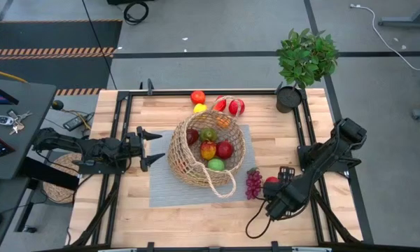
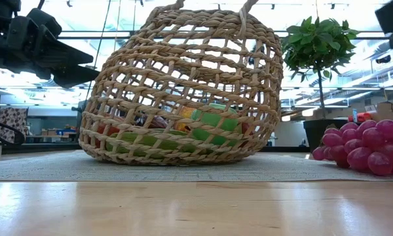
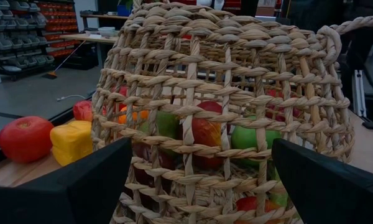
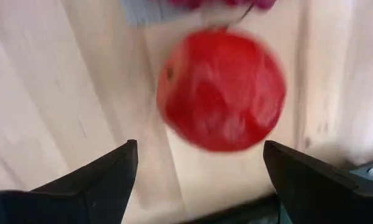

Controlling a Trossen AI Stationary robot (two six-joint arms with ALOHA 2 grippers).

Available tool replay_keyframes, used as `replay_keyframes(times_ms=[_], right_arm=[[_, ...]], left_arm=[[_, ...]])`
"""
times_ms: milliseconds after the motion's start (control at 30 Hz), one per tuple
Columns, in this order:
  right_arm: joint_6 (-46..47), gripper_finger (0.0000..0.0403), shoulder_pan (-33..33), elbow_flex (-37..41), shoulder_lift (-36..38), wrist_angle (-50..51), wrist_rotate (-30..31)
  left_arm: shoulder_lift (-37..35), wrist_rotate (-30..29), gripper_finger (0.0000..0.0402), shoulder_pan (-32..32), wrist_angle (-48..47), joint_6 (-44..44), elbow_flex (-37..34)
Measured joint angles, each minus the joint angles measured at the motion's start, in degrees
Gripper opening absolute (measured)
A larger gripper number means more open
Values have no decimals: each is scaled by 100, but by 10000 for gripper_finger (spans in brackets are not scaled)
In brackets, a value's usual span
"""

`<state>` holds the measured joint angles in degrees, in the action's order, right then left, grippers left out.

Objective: Build produce basket
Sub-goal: Put the bottom red apple into the mesh basket

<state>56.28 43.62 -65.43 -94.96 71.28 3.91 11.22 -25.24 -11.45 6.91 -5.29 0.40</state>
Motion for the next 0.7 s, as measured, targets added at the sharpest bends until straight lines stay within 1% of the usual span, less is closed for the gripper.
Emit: replay_keyframes(times_ms=[200,433,633,700], right_arm=[[288,350,225,27,55,-81,1191],[1147,352,315,236,46,-158,1655],[1664,366,640,264,48,-240,2337],[1761,372,780,264,50,-247,2473]], left_arm=[[0,-1,394,-1,1,-1,0],[0,1,394,-1,-1,1,0],[-2,1,394,0,-1,-1,0],[0,0,394,0,1,1,0]])
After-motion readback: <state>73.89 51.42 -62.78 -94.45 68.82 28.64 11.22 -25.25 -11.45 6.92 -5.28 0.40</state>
